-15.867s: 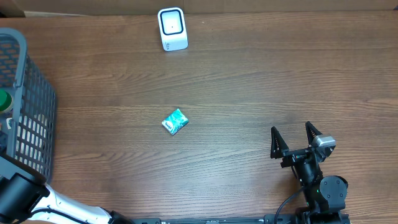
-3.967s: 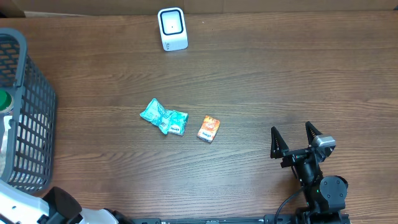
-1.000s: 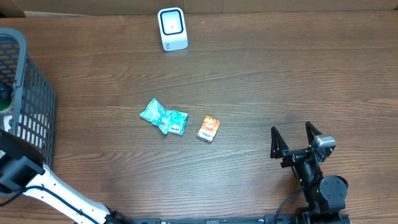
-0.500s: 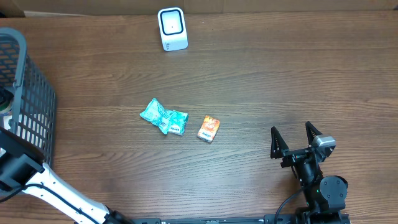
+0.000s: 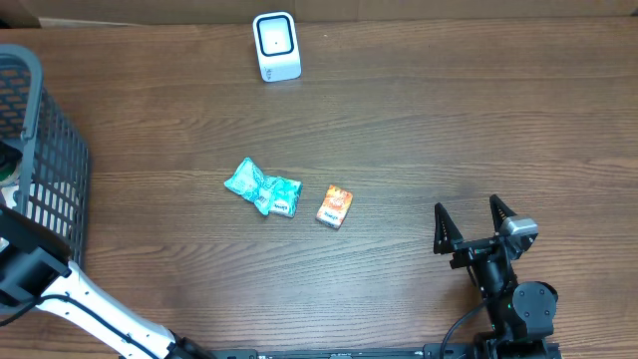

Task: Scan the item barcode
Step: 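Grasp the green-capped bottle with the left gripper and lift it out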

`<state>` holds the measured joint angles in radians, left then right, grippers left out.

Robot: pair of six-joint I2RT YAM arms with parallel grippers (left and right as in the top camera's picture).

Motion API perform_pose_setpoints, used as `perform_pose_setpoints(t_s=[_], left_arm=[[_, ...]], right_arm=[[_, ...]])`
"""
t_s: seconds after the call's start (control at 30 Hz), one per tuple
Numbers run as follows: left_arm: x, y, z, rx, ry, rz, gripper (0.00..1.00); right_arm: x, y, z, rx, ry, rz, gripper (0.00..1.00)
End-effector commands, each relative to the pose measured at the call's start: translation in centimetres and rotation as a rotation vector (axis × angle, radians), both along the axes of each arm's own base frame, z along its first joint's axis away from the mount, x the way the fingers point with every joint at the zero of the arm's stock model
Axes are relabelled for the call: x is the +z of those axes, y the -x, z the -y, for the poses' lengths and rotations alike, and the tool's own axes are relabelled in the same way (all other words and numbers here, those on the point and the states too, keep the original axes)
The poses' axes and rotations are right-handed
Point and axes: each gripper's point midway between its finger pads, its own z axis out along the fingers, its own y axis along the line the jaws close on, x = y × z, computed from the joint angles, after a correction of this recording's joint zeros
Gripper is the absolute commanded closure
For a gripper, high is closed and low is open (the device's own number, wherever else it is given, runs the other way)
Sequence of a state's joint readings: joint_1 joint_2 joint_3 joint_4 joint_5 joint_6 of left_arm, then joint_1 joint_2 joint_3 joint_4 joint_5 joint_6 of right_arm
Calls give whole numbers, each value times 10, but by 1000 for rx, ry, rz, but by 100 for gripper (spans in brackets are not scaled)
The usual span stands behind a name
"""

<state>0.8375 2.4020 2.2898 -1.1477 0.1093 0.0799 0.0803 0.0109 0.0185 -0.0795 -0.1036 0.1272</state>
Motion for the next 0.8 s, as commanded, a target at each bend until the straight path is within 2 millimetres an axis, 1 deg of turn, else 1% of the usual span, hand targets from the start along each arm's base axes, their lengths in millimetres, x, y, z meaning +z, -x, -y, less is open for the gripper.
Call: perform_pose_setpoints(t_s=[0.0, 0.13, 0.27, 0.43, 0.53, 0.57, 0.63, 0.7, 0.77], left_arm=[[61, -14, -1, 64, -54, 111, 59], [113, -10, 8, 110, -88, 180, 59], [167, -2, 24, 144, -128, 257, 58], [251, 11, 57, 134, -194, 420, 57], [303, 22, 85, 113, -210, 548, 57], [326, 28, 101, 79, -215, 608, 57], [355, 36, 126, 35, -212, 685, 57], [373, 48, 148, 5, -218, 720, 57], [384, 60, 173, -23, -226, 720, 56]], right_arm=[[-3, 0, 0, -2, -2, 0, 0], [-3, 0, 0, -2, -2, 0, 0], [-3, 0, 0, -2, -2, 0, 0], [-3, 0, 0, -2, -2, 0, 0], [-3, 0, 0, -2, -2, 0, 0], [-3, 0, 0, -2, -2, 0, 0], [-3, 0, 0, -2, -2, 0, 0], [-3, 0, 0, -2, -2, 0, 0], [-3, 0, 0, -2, -2, 0, 0]])
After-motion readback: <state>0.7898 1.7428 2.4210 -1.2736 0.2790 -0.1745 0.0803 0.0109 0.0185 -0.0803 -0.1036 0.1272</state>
